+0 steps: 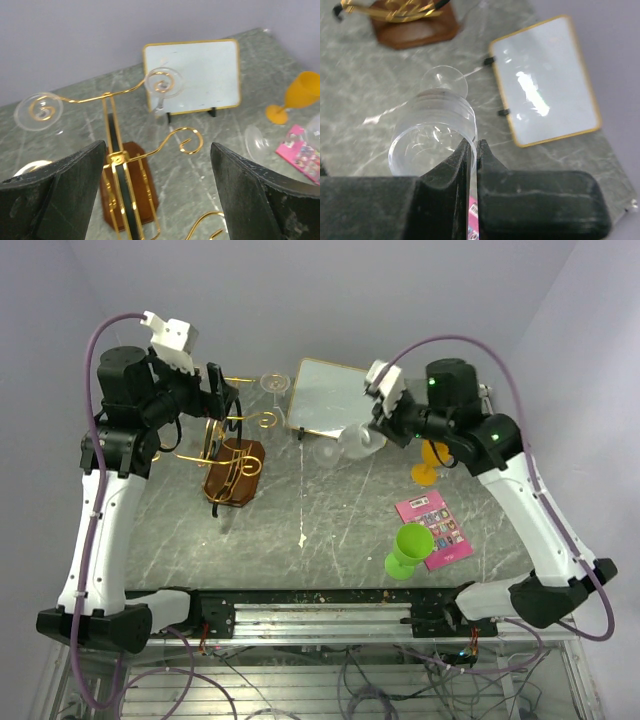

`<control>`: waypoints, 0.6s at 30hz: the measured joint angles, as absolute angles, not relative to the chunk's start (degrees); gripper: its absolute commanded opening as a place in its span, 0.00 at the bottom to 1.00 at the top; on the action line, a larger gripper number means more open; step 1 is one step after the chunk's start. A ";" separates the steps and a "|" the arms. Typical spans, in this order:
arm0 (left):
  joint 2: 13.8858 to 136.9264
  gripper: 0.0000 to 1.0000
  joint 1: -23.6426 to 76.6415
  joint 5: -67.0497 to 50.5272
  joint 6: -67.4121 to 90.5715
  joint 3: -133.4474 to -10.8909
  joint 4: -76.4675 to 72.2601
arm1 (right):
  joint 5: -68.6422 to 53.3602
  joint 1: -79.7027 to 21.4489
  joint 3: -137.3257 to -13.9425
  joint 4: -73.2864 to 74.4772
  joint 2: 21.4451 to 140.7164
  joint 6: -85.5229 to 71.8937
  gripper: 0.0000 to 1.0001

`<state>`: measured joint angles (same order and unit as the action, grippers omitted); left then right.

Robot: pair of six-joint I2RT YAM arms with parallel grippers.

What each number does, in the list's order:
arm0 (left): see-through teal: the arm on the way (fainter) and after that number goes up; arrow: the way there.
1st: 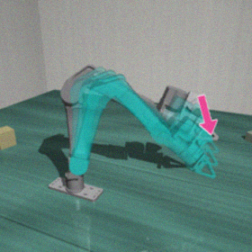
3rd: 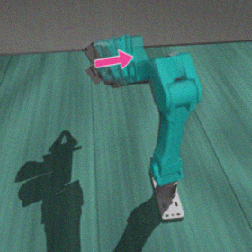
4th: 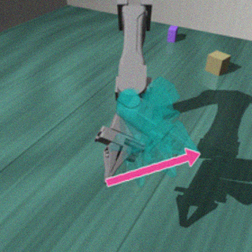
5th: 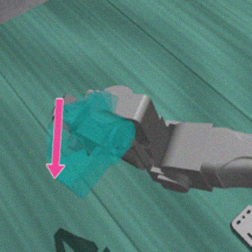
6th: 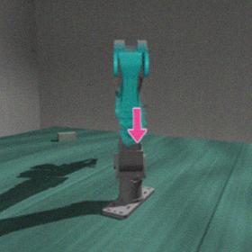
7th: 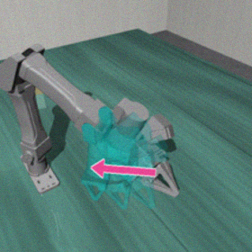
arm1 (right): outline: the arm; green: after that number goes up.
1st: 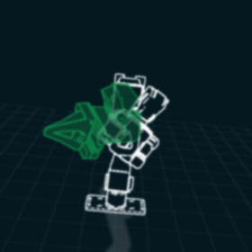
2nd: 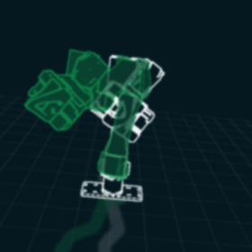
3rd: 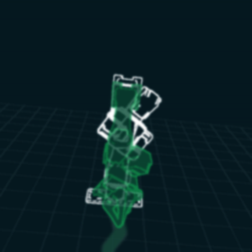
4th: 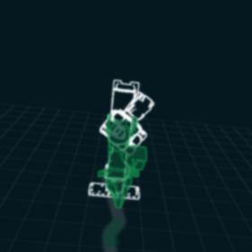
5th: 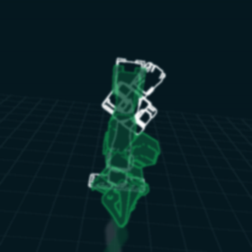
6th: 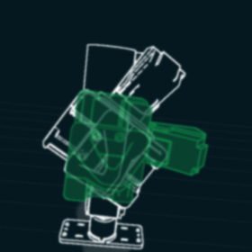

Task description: Place the wine glass upside down on the wine glass rack

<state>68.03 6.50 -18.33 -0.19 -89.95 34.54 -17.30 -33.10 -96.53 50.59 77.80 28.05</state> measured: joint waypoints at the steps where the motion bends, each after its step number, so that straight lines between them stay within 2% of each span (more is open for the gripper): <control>1: 68.75 0.94 6.50 -20.01 1.17 -90.59 34.35 | -16.32 -32.14 -97.76 49.23 77.30 26.79 0.00; 12: 73.36 0.89 10.98 -32.42 16.91 -90.26 25.80 | -11.70 -30.89 -109.80 37.58 78.46 15.31 0.00; 18: 76.34 0.91 14.15 -35.81 23.75 -88.51 18.22 | -12.21 -30.85 -113.62 35.22 81.49 11.60 0.00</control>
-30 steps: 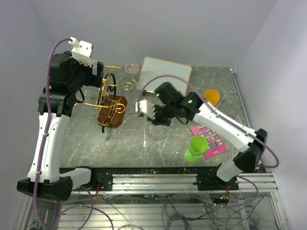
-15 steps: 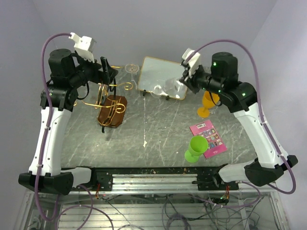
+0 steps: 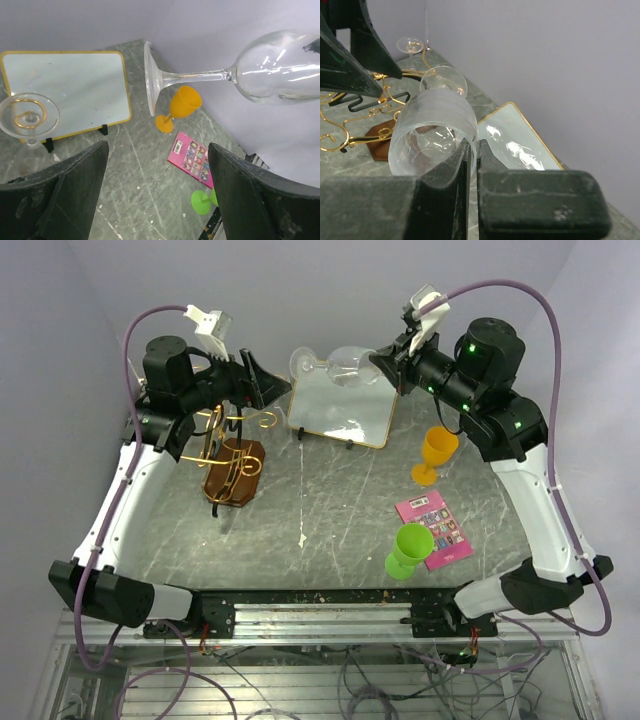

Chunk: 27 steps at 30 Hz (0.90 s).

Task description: Place the wine glass upside down on the wine glass rack

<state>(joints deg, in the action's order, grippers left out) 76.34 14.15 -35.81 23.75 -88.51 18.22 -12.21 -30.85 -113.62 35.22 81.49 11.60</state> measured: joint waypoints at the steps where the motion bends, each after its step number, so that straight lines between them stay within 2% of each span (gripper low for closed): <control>1: 76.71 0.91 14.35 -36.21 24.58 -87.96 17.15 | -12.38 -30.85 -113.95 34.96 81.93 11.14 0.00; 4: 77.71 0.88 14.57 -36.77 26.33 -86.67 14.74 | -12.91 -30.85 -114.24 34.74 82.74 10.02 0.00; 13: 78.02 0.66 14.63 -38.37 30.83 -82.87 7.64 | -16.40 -30.61 -113.60 33.93 82.81 6.02 0.00; 22: 78.13 0.42 14.63 -41.65 33.45 -81.76 3.01 | -19.92 -29.52 -112.64 33.65 82.74 3.44 0.00; 27: 78.13 0.24 14.52 -41.82 33.71 -80.99 2.48 | -20.91 -28.97 -112.22 33.19 82.65 2.98 0.00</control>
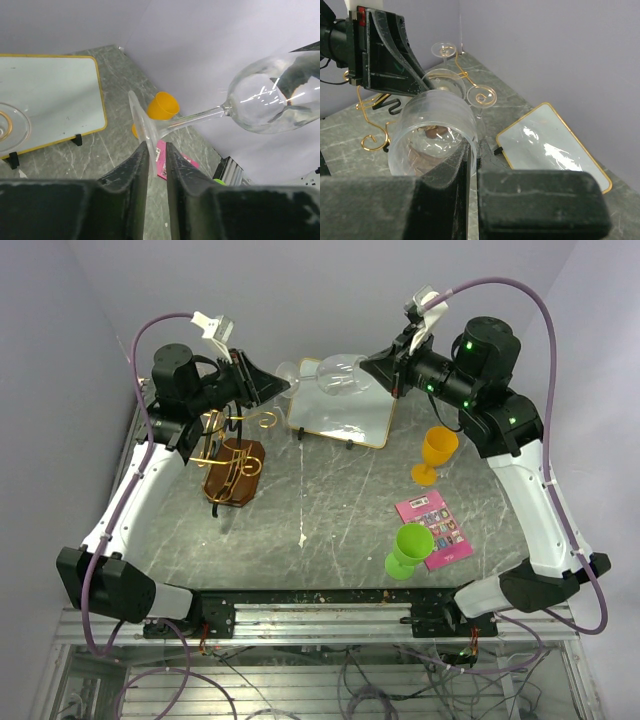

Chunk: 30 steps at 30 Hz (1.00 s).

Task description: Place the wine glass upside down on the wine glass rack

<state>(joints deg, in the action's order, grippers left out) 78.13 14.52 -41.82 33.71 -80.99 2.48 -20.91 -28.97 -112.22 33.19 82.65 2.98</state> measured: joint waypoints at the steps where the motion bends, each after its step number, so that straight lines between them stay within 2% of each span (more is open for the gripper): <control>1: 78.13 0.20 14.48 -41.78 33.67 -80.79 2.46 | -21.08 -28.93 -112.09 33.15 82.59 2.92 0.00; 5: 78.13 0.07 14.37 -41.50 33.91 -80.68 2.61 | -21.63 -28.71 -111.77 32.80 82.32 2.76 0.00; 10: 78.13 0.07 14.37 -40.51 34.30 -80.68 3.05 | -22.33 -28.71 -110.41 32.18 81.76 3.18 0.00; 11: 78.13 0.07 14.37 -40.34 34.28 -80.68 3.18 | -22.44 -28.69 -110.15 31.99 81.73 3.29 0.04; 14: 78.13 0.07 14.26 -39.99 34.26 -80.68 3.70 | -22.72 -28.67 -109.49 31.51 81.71 3.66 0.32; 15: 78.11 0.07 14.15 -39.99 34.09 -80.68 3.75 | -22.92 -28.67 -109.34 31.44 81.71 3.81 0.36; 23: 76.34 0.07 12.05 -40.01 30.83 -80.66 5.54 | -23.38 -28.73 -107.96 31.14 81.45 5.50 0.51; 30: 74.24 0.07 9.69 -39.64 28.77 -80.51 6.28 | -22.02 -28.71 -105.36 31.42 78.22 7.92 0.56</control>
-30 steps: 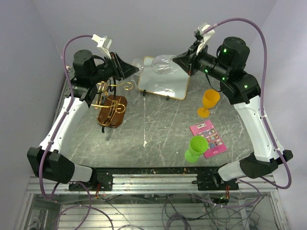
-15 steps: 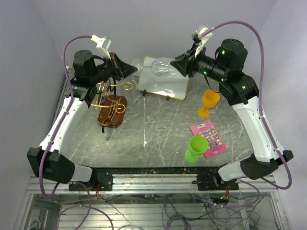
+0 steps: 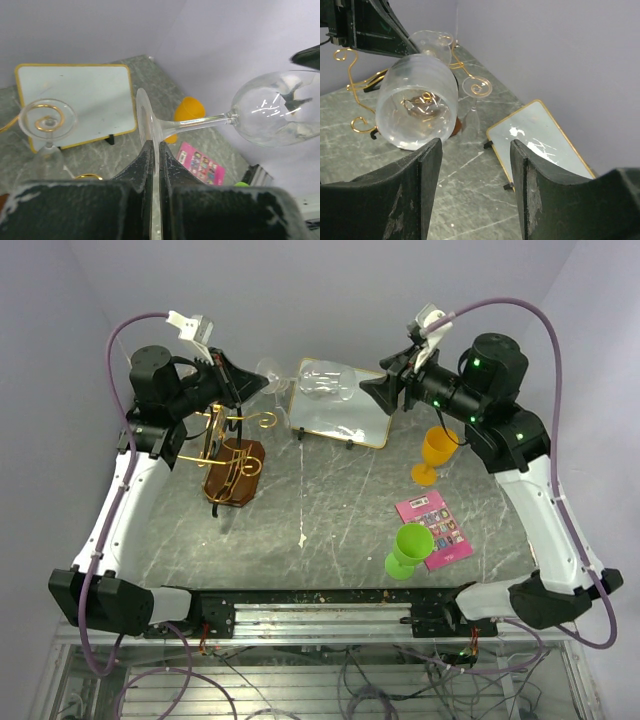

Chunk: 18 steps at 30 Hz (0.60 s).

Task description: Place the wine glass upside down on the wine glass rack

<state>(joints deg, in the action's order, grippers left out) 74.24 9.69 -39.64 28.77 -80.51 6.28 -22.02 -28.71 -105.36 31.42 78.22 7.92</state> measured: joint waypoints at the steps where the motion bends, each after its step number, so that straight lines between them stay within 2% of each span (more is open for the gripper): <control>1: 74.13 0.07 9.56 -39.22 27.99 -80.62 6.85 | -21.39 -28.71 -104.81 31.51 77.32 8.45 0.56; 8: 74.02 0.07 11.20 -30.87 15.53 -84.12 16.36 | -14.33 -27.46 -99.74 31.16 71.09 13.06 0.57; 18: 72.75 0.07 19.53 -19.44 -6.39 -90.32 29.69 | -5.72 -22.70 -83.70 28.47 67.16 19.42 0.57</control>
<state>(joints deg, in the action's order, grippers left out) 72.75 19.53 -19.44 -6.39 -90.32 29.69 -5.72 -22.70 -83.70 28.47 67.16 19.42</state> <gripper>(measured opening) 0.099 0.567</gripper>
